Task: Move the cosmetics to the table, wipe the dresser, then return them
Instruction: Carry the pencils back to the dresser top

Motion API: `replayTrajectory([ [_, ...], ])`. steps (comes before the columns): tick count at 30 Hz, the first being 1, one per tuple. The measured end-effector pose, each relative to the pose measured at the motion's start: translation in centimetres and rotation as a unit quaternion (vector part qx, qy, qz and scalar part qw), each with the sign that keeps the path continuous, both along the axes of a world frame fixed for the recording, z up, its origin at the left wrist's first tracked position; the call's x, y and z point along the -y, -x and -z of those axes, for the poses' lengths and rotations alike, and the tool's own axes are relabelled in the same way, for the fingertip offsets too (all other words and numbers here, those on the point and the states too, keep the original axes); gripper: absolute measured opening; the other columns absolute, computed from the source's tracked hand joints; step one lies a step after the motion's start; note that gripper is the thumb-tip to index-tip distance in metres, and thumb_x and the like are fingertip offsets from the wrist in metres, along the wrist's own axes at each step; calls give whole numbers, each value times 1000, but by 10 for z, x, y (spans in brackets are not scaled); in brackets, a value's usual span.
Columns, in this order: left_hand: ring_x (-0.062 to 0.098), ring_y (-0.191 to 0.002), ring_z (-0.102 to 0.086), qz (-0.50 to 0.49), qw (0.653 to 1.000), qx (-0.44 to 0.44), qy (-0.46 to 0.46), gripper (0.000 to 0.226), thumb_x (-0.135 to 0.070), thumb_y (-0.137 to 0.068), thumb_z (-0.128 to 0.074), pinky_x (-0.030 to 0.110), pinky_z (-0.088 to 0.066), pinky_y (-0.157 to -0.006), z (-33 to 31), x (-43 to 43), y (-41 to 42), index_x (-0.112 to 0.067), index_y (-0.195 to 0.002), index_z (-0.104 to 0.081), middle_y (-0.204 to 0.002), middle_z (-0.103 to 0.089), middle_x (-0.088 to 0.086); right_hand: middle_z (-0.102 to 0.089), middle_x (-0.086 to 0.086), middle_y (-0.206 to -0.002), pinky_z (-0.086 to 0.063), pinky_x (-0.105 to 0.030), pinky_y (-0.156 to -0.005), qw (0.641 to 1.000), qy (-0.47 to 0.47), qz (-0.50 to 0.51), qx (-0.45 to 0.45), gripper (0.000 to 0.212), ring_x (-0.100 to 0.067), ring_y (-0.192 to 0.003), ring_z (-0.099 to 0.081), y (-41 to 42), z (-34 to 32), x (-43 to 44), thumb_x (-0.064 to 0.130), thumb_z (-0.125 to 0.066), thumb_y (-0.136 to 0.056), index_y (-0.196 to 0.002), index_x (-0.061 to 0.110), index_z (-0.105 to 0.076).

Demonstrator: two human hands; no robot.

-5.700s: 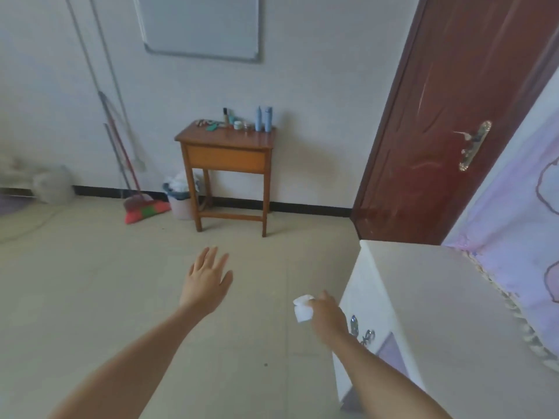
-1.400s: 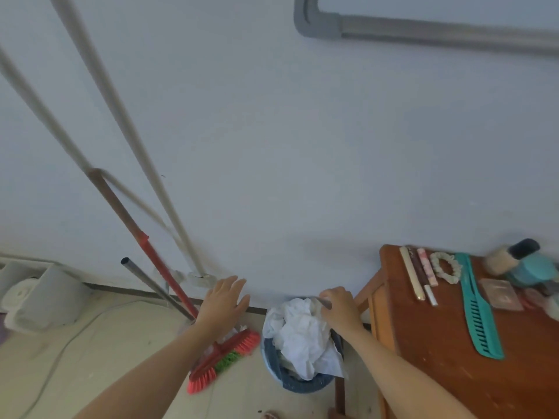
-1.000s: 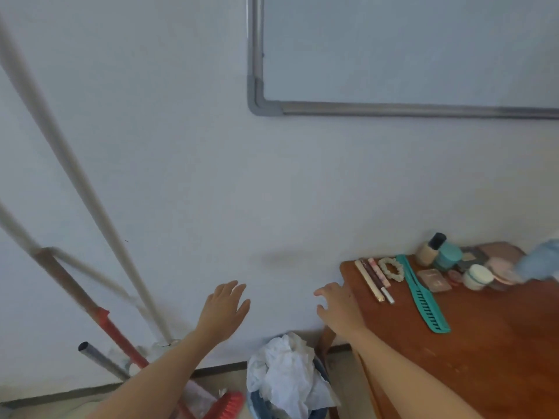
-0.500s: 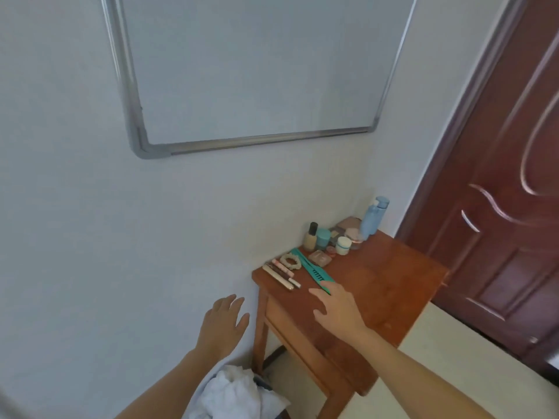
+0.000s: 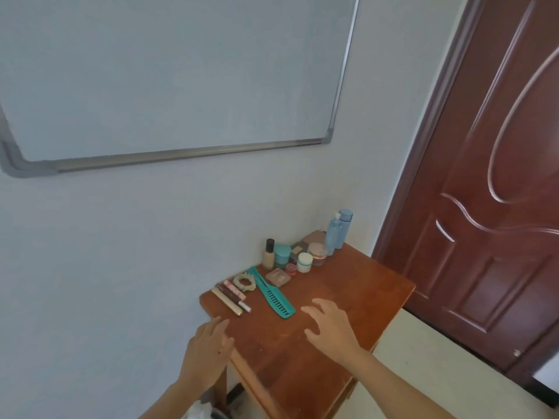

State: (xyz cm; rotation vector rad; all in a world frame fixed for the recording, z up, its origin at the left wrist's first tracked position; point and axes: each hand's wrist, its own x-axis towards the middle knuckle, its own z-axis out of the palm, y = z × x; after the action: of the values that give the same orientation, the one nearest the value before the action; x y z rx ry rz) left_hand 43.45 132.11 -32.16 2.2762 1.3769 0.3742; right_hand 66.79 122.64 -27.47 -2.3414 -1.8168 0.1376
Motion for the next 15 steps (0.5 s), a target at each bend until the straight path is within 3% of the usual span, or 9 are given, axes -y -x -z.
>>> replayTrajectory([
  [4, 15, -137, -24, -68, 997, 18, -16, 45, -33, -96, -38, 31, -26, -109, 1, -4, -27, -20, -139, -33, -148, -30, -2, -24, 3, -149, -19, -32, -112, 999, 18, -44, 7, 47, -14, -139, -17, -39, 6, -2, 32, -47, -92, -138, 30, -36],
  [10, 26, -129, -37, -175, 978, 113, -7, 39, -20, -93, -47, 41, -31, -107, -1, 14, -78, -9, -131, -47, -139, -44, 11, -28, 1, -148, -20, -35, -112, 995, 30, -99, -7, 46, -16, -138, -19, -84, 15, -14, 28, -47, -93, -137, 28, -37],
  [15, 18, -135, -28, -169, 984, 56, -8, 43, -30, -95, -41, 33, -26, -110, -1, 21, -91, -17, -136, -40, -146, -35, 1, -33, 3, -144, -23, -30, -109, 987, 29, -152, -49, 44, -14, -134, -24, -73, 31, -45, 27, -45, -93, -136, 27, -38],
])
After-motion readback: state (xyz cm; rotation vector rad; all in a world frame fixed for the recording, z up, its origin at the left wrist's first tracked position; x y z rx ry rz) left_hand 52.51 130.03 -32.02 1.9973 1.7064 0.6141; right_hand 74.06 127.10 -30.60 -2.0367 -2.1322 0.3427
